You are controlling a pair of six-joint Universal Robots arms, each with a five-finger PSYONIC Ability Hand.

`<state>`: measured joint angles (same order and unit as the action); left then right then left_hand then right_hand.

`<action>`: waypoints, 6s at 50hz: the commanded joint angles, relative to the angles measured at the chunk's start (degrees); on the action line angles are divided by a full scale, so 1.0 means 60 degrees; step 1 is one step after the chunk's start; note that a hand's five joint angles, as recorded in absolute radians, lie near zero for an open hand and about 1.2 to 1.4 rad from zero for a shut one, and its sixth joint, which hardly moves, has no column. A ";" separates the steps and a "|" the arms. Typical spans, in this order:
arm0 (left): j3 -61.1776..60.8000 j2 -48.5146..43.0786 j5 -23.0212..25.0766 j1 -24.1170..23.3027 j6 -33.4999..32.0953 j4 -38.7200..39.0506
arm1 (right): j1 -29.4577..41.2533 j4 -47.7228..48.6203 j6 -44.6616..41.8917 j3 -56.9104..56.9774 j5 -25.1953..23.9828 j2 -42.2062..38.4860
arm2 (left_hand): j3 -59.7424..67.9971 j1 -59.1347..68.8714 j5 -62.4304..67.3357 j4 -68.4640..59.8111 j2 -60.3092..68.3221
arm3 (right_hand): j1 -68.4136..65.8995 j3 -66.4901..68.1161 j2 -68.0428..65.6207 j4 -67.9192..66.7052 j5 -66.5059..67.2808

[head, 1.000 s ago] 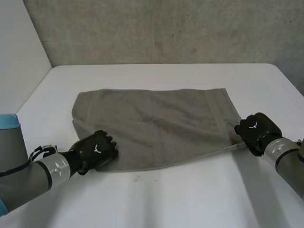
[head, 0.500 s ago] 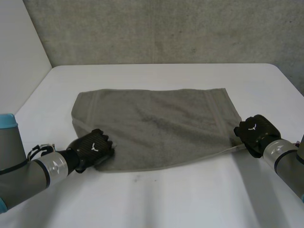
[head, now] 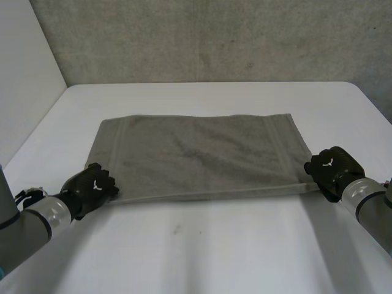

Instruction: Fold the towel.

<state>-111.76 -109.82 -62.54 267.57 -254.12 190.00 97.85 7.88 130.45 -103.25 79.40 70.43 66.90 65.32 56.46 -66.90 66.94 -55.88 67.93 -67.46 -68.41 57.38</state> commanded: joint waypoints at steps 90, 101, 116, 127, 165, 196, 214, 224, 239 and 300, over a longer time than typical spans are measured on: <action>0.4230 -0.0743 -0.3479 -0.1675 0.6313 -0.0101 | 0.0069 -0.3043 0.2824 0.4964 -0.0369 -0.2538 | -0.9483 -0.9220 -0.9410 0.9483 -0.9489 | 0.5196 -0.7206 0.7127 0.7285 -0.7113; 0.3203 -0.0301 -0.3464 -0.1645 0.7299 0.0925 | -0.0239 -0.1390 0.2722 0.4231 -0.0723 -0.3109 | -0.9483 -0.9220 -0.9410 0.9483 -0.9489 | 0.3485 -0.5494 0.5416 0.5574 -0.5401; 0.3129 -0.0286 -0.3479 -0.1675 0.7299 0.0955 | -0.0751 -0.0523 0.2035 0.4304 0.0109 -0.3549 | -0.9483 -0.9220 -0.9410 0.9483 -0.9489 | -0.4021 0.2011 -0.2090 -0.1932 0.2104; 0.3012 -0.0242 -0.3464 -0.1660 0.7299 0.0955 | -0.1822 -0.0523 -0.0135 0.4538 0.1328 -0.3374 | -0.9483 -0.9220 -0.9410 0.9483 -0.9489 | -0.4021 0.2011 -0.2090 -0.1932 0.2104; 0.2777 0.0182 -0.3493 -0.2070 0.7387 0.0955 | 0.6294 0.1367 0.0671 0.6853 -0.1016 -0.5263 | -0.9475 -0.9212 -0.9402 0.9476 -0.9482 | 0.7646 -0.9656 0.9577 0.9735 -0.9563; 0.4228 -0.2292 -0.4035 -0.4370 0.9057 0.1776 | 0.2471 0.0399 0.4890 0.2546 0.0229 -0.2480 | -0.8942 -0.8680 -0.8869 0.8943 -0.8949 | 0.2120 -0.4129 0.4051 0.4209 -0.4036; 0.2367 -0.0272 -0.4079 -0.4531 0.9057 0.1278 | 0.3305 0.0869 0.2209 0.4055 0.0478 -0.1997 | -0.8942 -0.8680 -0.8869 0.8943 -0.8949 | -0.4021 0.2011 -0.2090 -0.1932 0.2104; 0.1972 0.1163 -0.4561 -0.3304 0.9072 0.1190 | 0.6174 0.0722 0.1872 0.5593 -0.0018 -0.3371 | -0.8942 -0.8680 -0.8869 0.8943 -0.8949 | -0.4021 0.2011 -0.2090 -0.1932 0.2104; 0.2190 0.1208 -0.4358 -0.3005 0.9218 0.1219 | 0.6575 0.0752 0.2978 0.5168 -0.0155 -0.3143 | -0.8970 -0.8708 -0.8897 0.8971 -0.8977 | 0.7646 -0.9656 0.9577 0.9735 -0.9563; 0.5809 0.1662 -0.4973 -0.4092 1.1137 -0.2004 | 0.2911 -0.0859 0.6281 0.5594 0.2218 0.0549 | -0.9279 -0.9016 -0.9206 0.9279 -0.9285 | 0.7646 -0.9656 0.9577 0.9735 -0.9563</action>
<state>-82.25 -107.06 -92.27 240.77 -187.83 182.97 117.86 0.35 168.33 -66.07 84.94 65.11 11.79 11.82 2.10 -11.75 11.77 -11.78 12.17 -12.58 -13.06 2.71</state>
